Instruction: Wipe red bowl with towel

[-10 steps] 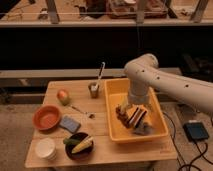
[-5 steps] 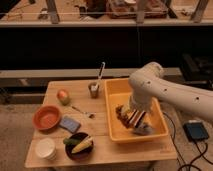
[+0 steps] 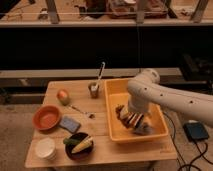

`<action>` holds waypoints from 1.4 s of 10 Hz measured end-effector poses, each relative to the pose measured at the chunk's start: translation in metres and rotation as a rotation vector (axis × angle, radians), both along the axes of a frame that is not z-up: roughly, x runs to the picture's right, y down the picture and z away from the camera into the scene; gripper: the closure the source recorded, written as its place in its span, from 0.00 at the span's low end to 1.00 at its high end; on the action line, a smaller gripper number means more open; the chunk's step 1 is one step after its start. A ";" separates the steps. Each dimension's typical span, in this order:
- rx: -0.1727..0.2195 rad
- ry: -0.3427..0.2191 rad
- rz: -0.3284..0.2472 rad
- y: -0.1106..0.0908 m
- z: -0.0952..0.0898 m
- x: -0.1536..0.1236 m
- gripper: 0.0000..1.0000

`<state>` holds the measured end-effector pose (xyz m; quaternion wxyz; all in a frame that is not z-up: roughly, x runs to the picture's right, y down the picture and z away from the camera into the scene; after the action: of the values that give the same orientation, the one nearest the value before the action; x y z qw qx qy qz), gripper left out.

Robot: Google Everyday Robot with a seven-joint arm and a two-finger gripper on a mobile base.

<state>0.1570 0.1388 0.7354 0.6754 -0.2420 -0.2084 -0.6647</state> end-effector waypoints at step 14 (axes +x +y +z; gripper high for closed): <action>-0.135 -0.049 -0.021 0.076 0.063 0.002 0.20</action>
<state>0.1587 0.2147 0.7988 0.6452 -0.2729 -0.2668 -0.6618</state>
